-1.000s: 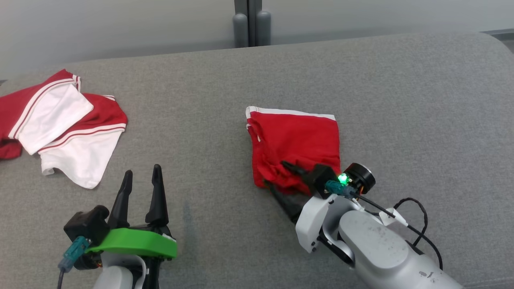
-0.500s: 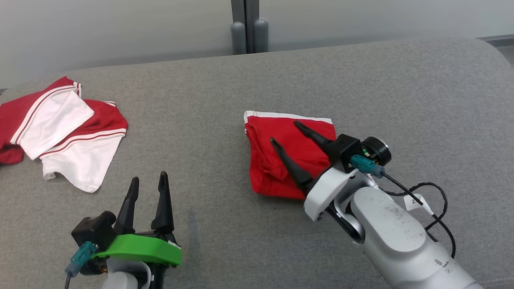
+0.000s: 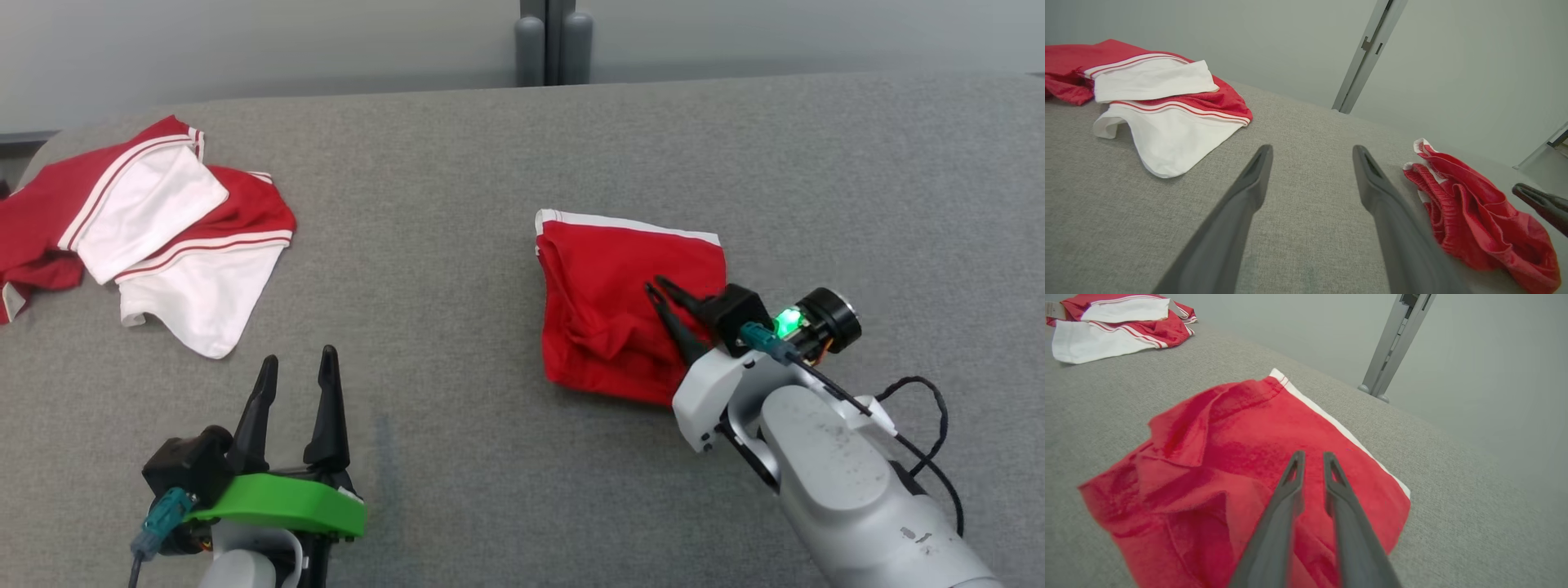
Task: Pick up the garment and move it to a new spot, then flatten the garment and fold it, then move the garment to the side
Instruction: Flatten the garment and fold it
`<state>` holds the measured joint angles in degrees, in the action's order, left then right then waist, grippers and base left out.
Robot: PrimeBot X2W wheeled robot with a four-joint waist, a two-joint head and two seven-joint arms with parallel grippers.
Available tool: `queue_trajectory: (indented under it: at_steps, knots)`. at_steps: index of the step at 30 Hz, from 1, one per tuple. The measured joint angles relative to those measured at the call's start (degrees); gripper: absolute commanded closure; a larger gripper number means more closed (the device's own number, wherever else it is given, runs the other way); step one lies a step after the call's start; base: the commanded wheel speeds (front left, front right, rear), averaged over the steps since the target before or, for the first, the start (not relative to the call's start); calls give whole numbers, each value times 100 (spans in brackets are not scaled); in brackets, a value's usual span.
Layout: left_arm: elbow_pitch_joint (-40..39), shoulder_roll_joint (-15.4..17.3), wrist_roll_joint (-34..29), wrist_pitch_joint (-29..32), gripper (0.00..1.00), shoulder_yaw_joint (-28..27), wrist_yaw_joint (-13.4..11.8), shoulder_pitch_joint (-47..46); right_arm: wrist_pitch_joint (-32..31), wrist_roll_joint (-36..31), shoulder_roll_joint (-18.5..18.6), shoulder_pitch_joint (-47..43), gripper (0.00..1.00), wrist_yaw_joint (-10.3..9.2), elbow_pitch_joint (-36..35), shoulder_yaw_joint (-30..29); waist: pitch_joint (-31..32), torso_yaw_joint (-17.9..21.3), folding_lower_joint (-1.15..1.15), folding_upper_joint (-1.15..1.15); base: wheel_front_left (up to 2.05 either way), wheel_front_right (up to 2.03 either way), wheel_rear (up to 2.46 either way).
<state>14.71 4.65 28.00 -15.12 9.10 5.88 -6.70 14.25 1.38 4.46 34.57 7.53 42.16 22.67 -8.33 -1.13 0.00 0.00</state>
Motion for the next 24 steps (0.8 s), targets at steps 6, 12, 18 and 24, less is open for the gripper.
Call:
queue_trajectory:
  at_steps: [6,12,18,24]
  knots:
    - [13,-2,-11,0,0,-11,9,-42,47,255,-149,-30,100,0,212,408,-149,-139,0,0,0,0,0]
    - [32,-18,-18,0,0,-13,16,-102,74,953,-167,-123,100,0,69,1291,-246,-208,0,0,0,0,0]
    - [68,-42,-31,0,0,-41,20,-128,74,1238,-168,-119,100,0,58,1992,-274,-165,0,0,0,0,0]
    - [109,-58,-43,0,0,-104,42,-132,74,1441,-165,-97,100,-1,-5,2308,-229,-53,0,0,0,0,0]
